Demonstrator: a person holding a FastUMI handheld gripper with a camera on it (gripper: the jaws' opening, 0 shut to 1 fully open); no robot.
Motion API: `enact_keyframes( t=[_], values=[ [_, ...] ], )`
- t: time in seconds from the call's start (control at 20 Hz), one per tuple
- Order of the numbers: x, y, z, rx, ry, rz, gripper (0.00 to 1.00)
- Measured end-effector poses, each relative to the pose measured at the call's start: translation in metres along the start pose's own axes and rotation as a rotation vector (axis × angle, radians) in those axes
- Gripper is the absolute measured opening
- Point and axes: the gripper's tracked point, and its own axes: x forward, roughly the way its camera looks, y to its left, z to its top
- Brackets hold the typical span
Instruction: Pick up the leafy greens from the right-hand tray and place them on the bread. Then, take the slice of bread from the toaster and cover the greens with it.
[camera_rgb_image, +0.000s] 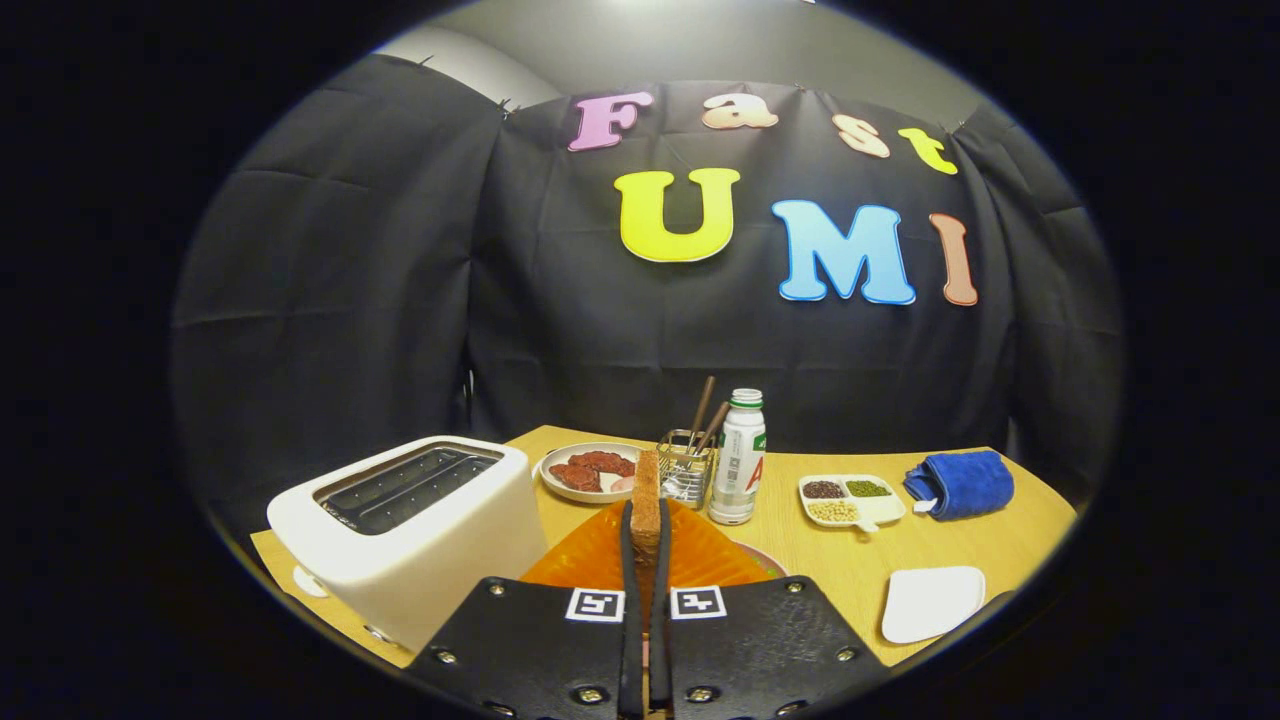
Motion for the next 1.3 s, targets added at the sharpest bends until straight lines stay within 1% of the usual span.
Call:
enact_keyframes(
  t=[0.25,0.6,0.75,0.95,1.05,1.1,1.15,1.2,1.3],
  values=[
    [0.010,0.009,-0.014,0.042,0.037,0.035,0.03],
    [0.020,0.006,-0.032,0.061,0.083,0.036,0.03],
    [0.024,0.004,-0.043,0.120,0.116,0.054,0.03],
    [0.028,-0.014,-0.042,0.104,0.103,0.019,0.03],
    [0.030,-0.017,-0.047,0.087,0.112,0.014,0.05],
    [0.030,-0.022,-0.046,0.074,0.109,-0.001,0.09],
    [0.030,-0.025,-0.047,0.062,0.111,-0.011,0.09],
    [0.030,-0.031,-0.048,0.044,0.114,-0.028,0.15],
    [0.031,-0.036,-0.049,0.025,0.118,-0.038,0.21]
  ],
)
